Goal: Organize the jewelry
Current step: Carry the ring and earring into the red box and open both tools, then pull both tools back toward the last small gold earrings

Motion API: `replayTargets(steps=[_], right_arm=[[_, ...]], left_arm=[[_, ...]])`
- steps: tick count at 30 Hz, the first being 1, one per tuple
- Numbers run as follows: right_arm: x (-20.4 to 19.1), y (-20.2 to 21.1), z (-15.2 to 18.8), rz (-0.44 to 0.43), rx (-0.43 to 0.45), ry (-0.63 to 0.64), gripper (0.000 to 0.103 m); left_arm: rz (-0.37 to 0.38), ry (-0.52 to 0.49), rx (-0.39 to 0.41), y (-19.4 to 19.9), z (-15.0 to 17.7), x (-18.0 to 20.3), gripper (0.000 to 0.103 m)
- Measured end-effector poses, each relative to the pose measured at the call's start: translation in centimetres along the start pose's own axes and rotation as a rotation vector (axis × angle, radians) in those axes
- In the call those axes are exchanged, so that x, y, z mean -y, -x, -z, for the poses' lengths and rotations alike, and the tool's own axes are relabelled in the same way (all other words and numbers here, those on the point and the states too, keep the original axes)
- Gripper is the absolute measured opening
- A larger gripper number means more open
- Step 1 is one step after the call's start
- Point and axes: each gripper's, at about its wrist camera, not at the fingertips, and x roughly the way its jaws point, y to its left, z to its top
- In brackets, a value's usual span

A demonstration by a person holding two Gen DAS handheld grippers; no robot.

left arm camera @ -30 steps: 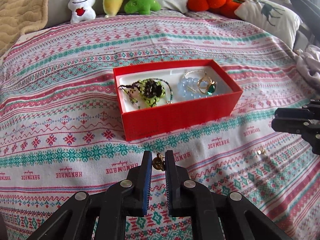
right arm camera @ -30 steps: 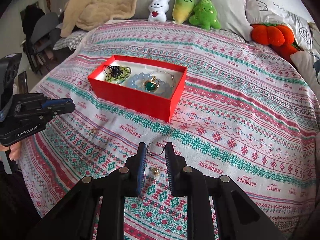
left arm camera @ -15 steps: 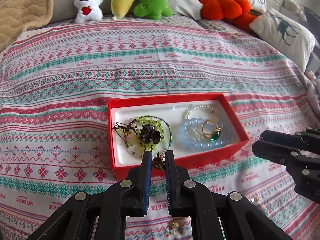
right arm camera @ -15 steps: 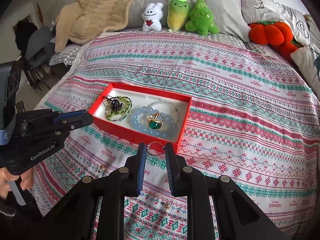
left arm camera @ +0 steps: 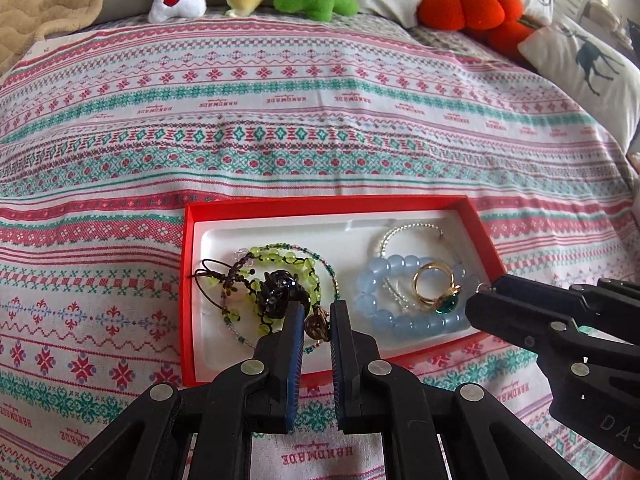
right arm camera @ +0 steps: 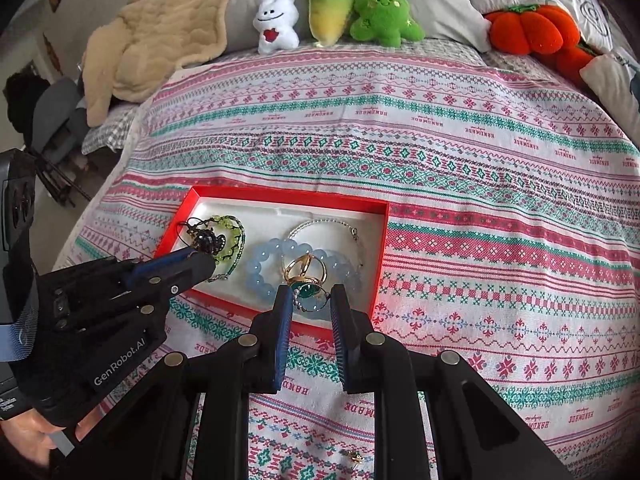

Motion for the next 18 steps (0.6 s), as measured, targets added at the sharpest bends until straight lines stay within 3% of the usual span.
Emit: replayTargets(steps=[7, 14, 18], right_arm=[[0.2, -0.5, -0.2, -0.003, -0.007, -0.012, 0.021], [0.7, -0.9, -0.2, -0.018, -0.028, -0.046, 0.022], [0.8, -0.9, -0.2, -0.021, -0.031, -0.055, 0.04]], left_arm=[[0.009, 0.008, 0.013, 0.7, -0.2, -0.4, 0.009], [0.005, 0.021, 0.021, 1.7, -0.1, -0.9, 0.028], [0.003, 0.022, 0.027, 2.5, 0.1, -1.3, 0.039]])
